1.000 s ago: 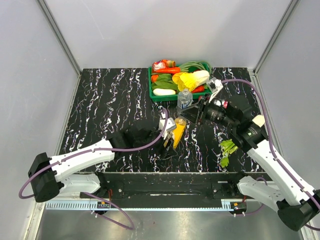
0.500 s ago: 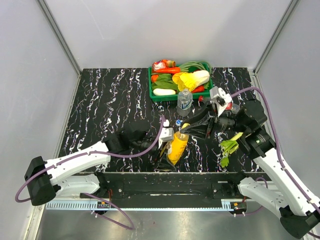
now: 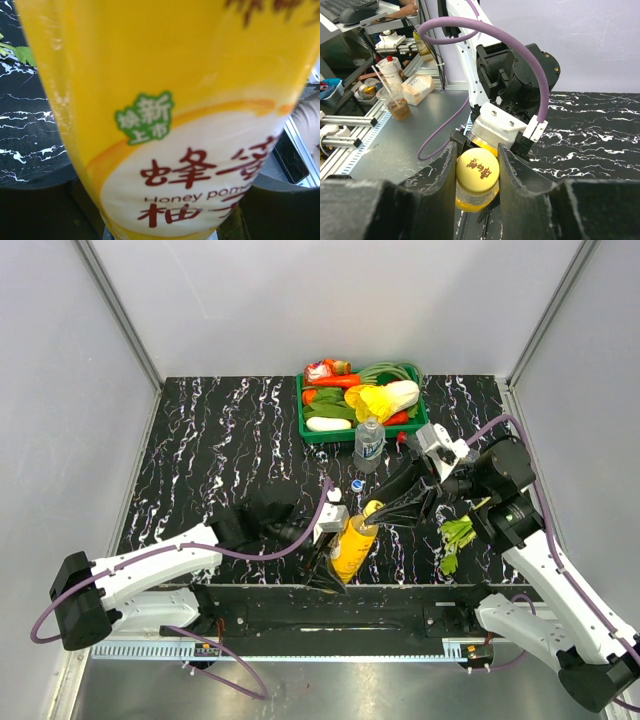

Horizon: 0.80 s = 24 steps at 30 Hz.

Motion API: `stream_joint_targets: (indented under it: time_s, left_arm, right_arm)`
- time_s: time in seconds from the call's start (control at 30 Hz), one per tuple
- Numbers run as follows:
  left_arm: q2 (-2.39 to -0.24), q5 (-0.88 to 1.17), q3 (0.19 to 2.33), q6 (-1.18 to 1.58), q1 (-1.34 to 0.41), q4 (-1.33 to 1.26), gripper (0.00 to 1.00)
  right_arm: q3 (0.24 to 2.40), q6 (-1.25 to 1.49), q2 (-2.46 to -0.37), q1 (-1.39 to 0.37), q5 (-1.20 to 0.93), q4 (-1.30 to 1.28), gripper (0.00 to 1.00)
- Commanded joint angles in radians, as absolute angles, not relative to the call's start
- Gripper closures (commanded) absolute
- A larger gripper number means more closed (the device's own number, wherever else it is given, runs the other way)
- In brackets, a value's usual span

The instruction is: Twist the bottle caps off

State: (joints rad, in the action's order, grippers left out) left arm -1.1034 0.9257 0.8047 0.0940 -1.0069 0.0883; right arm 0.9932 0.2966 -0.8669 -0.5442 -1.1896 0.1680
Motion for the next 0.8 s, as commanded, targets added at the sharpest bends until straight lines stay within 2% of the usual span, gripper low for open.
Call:
stream_joint_targets:
  time_s: [0.0,0.13,0.27,0.33,0.5,0.67,0.7,0.77]
  left_arm:
    - [-1.121,0.922,0.782,0.129,-0.993,0.11,1.0]
    - [-1.109,0.926,0.766,0.13,-0.976,0.1,1.0]
    - [-1.1,0.959,0.723,0.161,-0.945,0.037,1.0]
    - [-1.1,0.969,0.709,0.176,-0.927,0.011,1.0]
    - [-1.111,0.968,0.707,0.176,-0.908,0.012,1.0]
    - [-1.101,0.878,0.698,0.212,-0.879,0.006,1.0]
    - [-1.095,0.864,0.696,0.213,-0.876,0.009,1.0]
    - [-1.086,0.819,0.693,0.209,-0.871,0.02,1.0]
  right_arm:
    - [1.015,0.311,-0.862,-0.555,-1.302,0.31,0.94]
    - [1.035,0.314,-0.879,-0.557,-1.333,0.314,0.9]
    - [1.066,0.331,-0.914,-0.555,-1.396,0.328,0.66]
    - [1.089,0.348,-0.949,-0.555,-1.428,0.33,0.59]
    - [1.098,0.377,-0.983,-0.555,-1.431,0.368,0.59]
    - [1.091,0.38,-0.994,-0.555,-1.37,0.376,0.58]
    - [1.088,0.38,-0.991,-0.555,-1.341,0.373,0.55]
    - [1.065,0.377,-0.982,-0.555,-1.26,0.371,0.37]
